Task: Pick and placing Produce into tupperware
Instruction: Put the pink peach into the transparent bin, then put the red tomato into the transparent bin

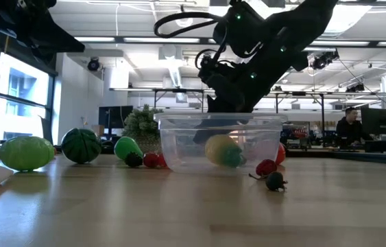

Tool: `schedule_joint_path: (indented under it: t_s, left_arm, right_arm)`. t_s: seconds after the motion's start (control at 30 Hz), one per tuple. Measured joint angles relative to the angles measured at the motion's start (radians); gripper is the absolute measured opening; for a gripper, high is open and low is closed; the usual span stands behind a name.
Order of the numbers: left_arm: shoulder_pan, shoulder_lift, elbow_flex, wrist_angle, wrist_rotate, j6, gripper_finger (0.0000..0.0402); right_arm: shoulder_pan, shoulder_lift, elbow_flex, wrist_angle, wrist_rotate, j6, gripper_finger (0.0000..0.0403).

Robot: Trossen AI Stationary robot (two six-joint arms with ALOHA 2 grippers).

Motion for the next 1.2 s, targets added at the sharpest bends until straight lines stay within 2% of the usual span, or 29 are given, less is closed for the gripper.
schedule_joint_path:
  t_s: [0.6,0.97,1.2]
  left_arm:
    - [0.0,0.0,0.0,0.0,0.0,0.0,0.0001]
    - [0.0,0.0,0.0,0.0,0.0,0.0,0.0001]
    - [0.0,0.0,0.0,0.0,0.0,0.0,0.0001]
  right_arm:
    - [0.001,0.0,0.0,-0.006,0.009,0.007,0.0147]
    - [0.001,-0.003,0.0,0.027,0.027,0.0,0.018]
    - [0.003,-0.083,0.0,0.039,0.046,0.005,0.0181]
